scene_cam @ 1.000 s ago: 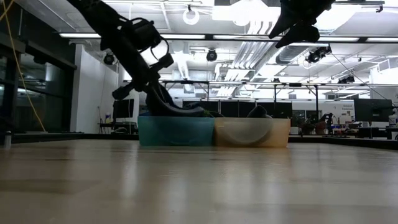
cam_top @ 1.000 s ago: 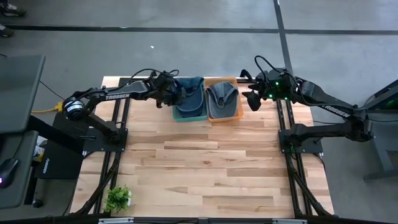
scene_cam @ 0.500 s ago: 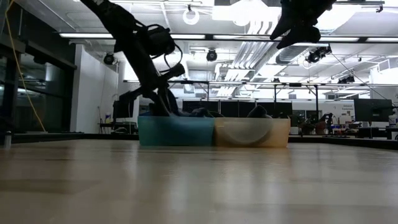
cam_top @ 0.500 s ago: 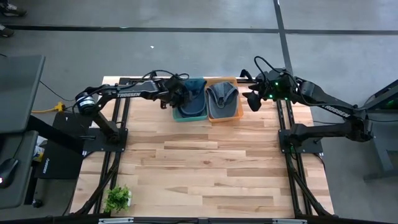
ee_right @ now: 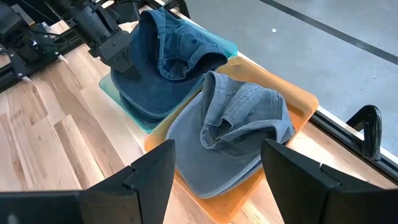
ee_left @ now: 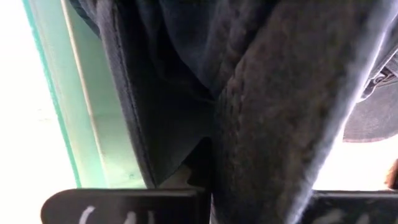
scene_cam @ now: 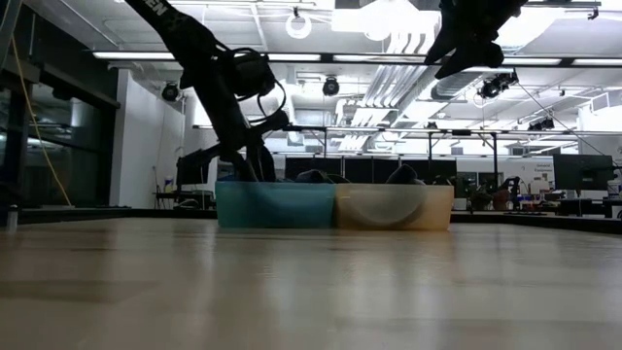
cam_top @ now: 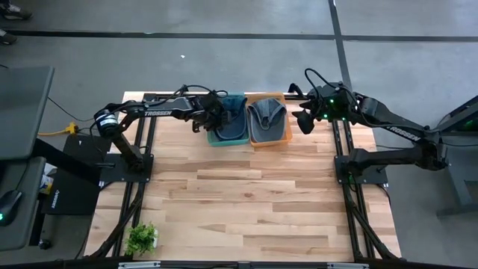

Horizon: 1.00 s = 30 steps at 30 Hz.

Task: Pick & Place hat
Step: Put the blue cap into the green bin

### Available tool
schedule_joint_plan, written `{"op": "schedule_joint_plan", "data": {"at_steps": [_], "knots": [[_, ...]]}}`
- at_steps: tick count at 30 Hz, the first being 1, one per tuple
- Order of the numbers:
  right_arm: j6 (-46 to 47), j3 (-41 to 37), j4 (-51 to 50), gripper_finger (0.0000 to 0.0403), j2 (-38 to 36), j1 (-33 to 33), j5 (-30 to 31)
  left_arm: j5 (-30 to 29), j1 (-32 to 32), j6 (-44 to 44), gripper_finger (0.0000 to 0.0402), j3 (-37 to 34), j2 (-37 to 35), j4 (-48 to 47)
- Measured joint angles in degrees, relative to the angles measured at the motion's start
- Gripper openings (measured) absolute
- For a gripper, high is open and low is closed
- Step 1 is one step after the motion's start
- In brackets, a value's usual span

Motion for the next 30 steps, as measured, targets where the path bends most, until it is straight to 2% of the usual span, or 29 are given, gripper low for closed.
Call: {"op": "schedule_joint_plan", "data": {"at_steps": [5, 10, 14, 23, 26, 30], "knots": [[0.0, 0.0, 0.0, 0.0232, 0.0, 0.0, 0.1, 0.1, 0.0, 0.5, 0.0023, 0.0, 0.0, 0.0], [-0.4, 0.0, 0.0, 0.0232, 0.0, 0.0, 0.2, 1.7, 0.1, 5.2, 0.003, -0.1, 0.0, 0.3], [-0.4, 0.0, 0.0, 0.0232, 0.0, 0.0, 0.2, 2.7, 0.0, 5.5, 0.0074, -0.2, 0.0, 0.8], [-0.4, 0.0, 0.0, 0.0232, 0.0, 0.0, 0.2, 4.7, 0.1, 5.2, 0.0225, -0.2, 0.0, 1.4], [-0.4, 0.0, -0.1, 0.0232, 0.0, 0.0, 0.2, 4.8, 0.2, 4.6, 0.0241, -0.2, -0.1, 0.4], [-0.4, 0.0, -0.2, 0.0232, 0.0, 0.0, 0.2, 3.9, 0.1, 4.8, 0.0239, -0.2, -1.7, -2.1]]}}
